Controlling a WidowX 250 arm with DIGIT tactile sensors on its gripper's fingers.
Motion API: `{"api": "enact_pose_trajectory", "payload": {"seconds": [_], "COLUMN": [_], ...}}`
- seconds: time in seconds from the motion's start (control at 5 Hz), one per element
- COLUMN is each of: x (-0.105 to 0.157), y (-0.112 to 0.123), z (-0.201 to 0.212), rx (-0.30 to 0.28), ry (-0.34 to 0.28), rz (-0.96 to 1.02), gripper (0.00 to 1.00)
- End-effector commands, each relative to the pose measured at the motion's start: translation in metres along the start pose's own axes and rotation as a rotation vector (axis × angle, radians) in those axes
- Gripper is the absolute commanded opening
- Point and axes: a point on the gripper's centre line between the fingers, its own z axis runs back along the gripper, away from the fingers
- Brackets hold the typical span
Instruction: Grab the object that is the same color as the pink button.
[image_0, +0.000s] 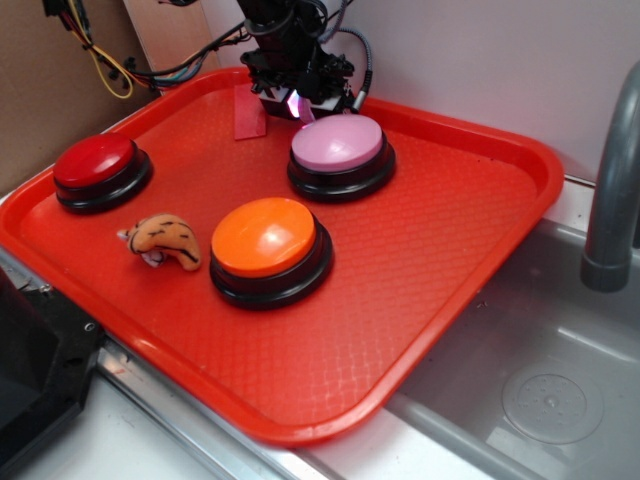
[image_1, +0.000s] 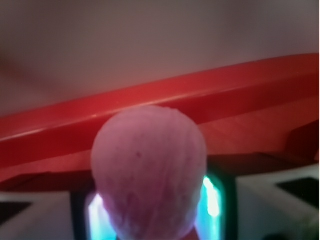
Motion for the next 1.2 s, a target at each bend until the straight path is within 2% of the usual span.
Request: {"api": "enact_pose_trajectory", "payload": {"seconds": [0.0, 0.2, 0.6, 0.8, 1.0], "x": [0.019, 0.008, -0.044, -0.061, -0.065], "y": [0.017, 0.027, 0.042, 0.047, 0.048], "z": [0.086, 0.119, 0.168, 0.167, 0.157], "rx": [-0.09, -0.09, -0.044, -0.023, 0.017], "ry": [0.048, 0.123, 0.192, 0.269, 0.282], "rz": [0.128, 0.201, 0.235, 0.163, 0.113], "gripper": [0.0, 0.0, 0.0, 0.0, 0.0]}}
